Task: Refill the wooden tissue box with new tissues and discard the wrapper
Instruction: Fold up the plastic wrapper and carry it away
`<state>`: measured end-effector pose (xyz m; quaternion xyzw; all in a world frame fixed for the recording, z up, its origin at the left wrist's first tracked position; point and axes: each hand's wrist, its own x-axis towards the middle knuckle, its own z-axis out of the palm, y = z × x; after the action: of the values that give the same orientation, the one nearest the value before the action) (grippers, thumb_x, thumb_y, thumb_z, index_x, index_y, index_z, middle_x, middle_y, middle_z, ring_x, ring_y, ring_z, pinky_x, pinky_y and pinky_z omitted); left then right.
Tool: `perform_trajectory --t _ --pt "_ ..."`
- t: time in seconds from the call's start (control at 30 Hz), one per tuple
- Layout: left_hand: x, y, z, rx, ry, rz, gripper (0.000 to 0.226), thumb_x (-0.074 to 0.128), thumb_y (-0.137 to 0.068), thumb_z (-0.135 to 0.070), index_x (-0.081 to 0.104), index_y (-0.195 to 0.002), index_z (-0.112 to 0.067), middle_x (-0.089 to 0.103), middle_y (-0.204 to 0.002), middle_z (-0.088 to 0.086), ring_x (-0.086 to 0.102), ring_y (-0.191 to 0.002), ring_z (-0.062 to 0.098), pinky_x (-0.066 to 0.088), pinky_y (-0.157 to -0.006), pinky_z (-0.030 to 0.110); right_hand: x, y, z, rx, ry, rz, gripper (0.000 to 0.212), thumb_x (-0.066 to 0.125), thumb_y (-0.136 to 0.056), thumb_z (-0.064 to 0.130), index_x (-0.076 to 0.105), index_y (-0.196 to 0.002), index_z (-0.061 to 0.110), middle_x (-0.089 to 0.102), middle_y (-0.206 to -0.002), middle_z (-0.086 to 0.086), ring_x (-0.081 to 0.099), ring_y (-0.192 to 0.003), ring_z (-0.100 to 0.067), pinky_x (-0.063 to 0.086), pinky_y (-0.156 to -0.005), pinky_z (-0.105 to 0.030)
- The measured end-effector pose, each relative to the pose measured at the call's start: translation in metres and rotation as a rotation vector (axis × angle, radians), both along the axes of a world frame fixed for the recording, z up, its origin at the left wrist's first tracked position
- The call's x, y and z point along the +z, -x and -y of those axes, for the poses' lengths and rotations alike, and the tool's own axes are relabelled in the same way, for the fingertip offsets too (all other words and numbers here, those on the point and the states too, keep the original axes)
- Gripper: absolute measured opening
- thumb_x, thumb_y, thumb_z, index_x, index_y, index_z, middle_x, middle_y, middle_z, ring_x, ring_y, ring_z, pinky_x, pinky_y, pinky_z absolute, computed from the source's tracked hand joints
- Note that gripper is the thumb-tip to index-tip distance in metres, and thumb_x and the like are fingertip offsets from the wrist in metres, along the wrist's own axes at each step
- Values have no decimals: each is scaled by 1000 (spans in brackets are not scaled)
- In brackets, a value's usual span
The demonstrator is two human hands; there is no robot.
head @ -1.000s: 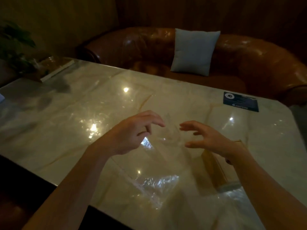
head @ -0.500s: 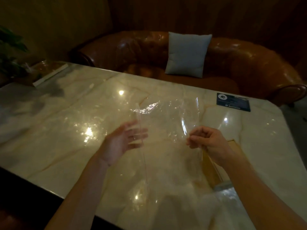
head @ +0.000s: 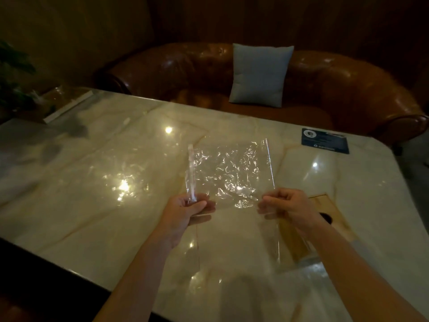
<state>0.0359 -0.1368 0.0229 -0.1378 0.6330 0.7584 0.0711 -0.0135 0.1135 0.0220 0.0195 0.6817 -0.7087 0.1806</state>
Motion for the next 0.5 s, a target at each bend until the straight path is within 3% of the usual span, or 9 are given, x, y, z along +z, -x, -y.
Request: perform_trajectory --t 0.17,0.3,0.4,0.5 --pt "0 0 1 -45 -10 25 15 55 -85 6 64 -91 -5 76 -75 6 73 -72 18 61 -66 31 -2 0 -6 -32 -19 -13 4 63 -79 -2 67 -78 -1 71 -63 -8 68 -55 -22 58 -53 -32" --pt "0 0 -1 -69 58 71 8 62 -83 -3 66 -88 -7 75 -70 6 70 -63 17 60 -58 30 -6 3 -11 -86 -38 -51 4 64 -79 0 68 -79 1 72 -63 -10 65 -61 -30 56 -61 -38" --pt "1 3 -1 -46 81 61 8 62 -83 -2 67 -83 -8 74 -65 6 69 -56 17 58 -52 26 -7 4 -14 -78 -44 -30 2 69 -76 5 70 -77 3 69 -68 -18 64 -63 -32 57 -58 -36" --pt "3 5 1 -40 84 60 10 60 -84 -2 68 -82 -8 74 -64 6 70 -57 18 58 -50 28 -9 3 -18 -52 -35 13 5 72 -72 8 70 -74 4 69 -56 -12 64 -48 -24 55 -46 -31"
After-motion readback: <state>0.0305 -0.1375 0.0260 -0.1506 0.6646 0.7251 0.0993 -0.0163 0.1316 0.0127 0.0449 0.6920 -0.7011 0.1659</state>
